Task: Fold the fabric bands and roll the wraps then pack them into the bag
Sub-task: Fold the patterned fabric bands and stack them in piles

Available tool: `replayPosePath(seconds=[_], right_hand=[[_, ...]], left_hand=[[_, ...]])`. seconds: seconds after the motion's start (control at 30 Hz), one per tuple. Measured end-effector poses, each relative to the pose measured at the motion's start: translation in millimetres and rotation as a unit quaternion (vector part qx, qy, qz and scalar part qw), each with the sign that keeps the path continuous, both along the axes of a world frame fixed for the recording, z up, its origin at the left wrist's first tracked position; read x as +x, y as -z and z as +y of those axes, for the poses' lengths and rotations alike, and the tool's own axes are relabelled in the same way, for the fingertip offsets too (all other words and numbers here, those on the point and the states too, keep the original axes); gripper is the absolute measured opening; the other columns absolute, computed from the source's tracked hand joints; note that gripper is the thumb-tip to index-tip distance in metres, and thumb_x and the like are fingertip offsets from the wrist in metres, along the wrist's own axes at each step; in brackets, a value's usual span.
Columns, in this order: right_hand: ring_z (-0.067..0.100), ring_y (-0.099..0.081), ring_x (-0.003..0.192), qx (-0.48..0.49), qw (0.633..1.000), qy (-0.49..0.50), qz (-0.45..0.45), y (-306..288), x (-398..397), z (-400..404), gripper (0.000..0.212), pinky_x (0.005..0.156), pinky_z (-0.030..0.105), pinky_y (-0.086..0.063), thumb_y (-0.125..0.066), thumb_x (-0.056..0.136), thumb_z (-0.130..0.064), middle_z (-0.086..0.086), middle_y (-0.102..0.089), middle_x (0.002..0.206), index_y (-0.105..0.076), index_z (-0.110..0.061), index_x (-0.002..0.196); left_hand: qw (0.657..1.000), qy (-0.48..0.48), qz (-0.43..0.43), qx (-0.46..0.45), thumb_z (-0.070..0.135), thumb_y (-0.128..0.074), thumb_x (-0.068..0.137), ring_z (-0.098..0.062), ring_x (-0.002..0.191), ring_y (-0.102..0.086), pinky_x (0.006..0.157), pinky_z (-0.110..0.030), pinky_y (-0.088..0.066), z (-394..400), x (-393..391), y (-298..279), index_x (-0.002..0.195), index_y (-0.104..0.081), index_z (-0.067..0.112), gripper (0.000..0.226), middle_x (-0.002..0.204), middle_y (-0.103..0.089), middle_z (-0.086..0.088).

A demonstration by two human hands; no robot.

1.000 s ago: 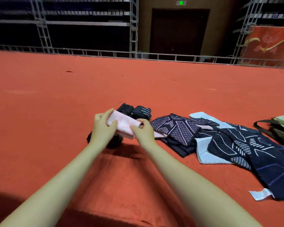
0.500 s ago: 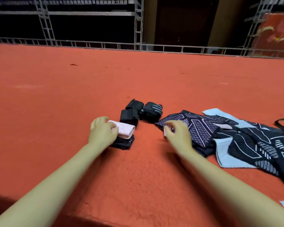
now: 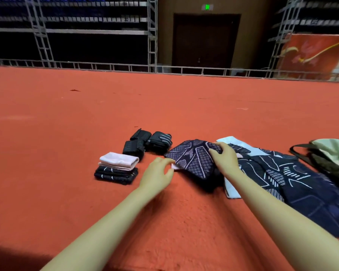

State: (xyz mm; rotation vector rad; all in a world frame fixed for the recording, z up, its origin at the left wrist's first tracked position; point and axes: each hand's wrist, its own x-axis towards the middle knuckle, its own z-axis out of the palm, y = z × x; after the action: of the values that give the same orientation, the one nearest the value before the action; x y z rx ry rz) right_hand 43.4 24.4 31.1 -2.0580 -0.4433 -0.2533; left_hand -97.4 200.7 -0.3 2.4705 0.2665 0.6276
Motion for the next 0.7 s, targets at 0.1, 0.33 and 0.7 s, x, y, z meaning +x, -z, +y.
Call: replayPosePath(seconds=[0.1,0.33,0.7], right_hand=[[0.015,-0.06,0.099,0.119,0.991,-0.038,0.045,-8,-27,-28,0.02,0.09,0.028,-0.044,-0.059,0.089,-0.012,0.003,-0.067,0.106,-0.067,-0.009,0.107],[0.008,-0.062,0.07,0.15,0.969,-0.003,0.197,29,-52,-149,0.016,0.061,0.02,-0.046,-0.059,0.086,-0.007,0.008,-0.071,0.089,-0.073,-0.012,0.093],[0.024,-0.055,0.117,-0.057,0.994,0.051,0.083,73,-83,-202,0.069,0.099,0.031,-0.04,-0.066,0.083,-0.016,0.007,-0.06,0.127,-0.034,-0.016,0.144]], left_hand=[[0.999,0.004,-0.008,-0.033,0.015,-0.056,0.089,-0.021,0.103,-0.058,0.093,-0.031,-0.043,-16,10,-4,0.122,-0.059,0.018,0.034,0.112,-0.059,-0.008],[0.997,-0.018,0.066,-0.024,0.022,-0.055,0.089,-0.032,0.111,-0.053,0.095,-0.033,-0.038,-75,29,14,0.13,-0.052,0.013,0.042,0.116,-0.061,-0.014],[0.995,-0.033,0.095,-0.009,0.019,-0.048,0.09,-0.03,0.114,-0.056,0.089,-0.034,-0.044,-125,18,30,0.139,-0.039,0.022,0.05,0.13,-0.058,-0.009]])
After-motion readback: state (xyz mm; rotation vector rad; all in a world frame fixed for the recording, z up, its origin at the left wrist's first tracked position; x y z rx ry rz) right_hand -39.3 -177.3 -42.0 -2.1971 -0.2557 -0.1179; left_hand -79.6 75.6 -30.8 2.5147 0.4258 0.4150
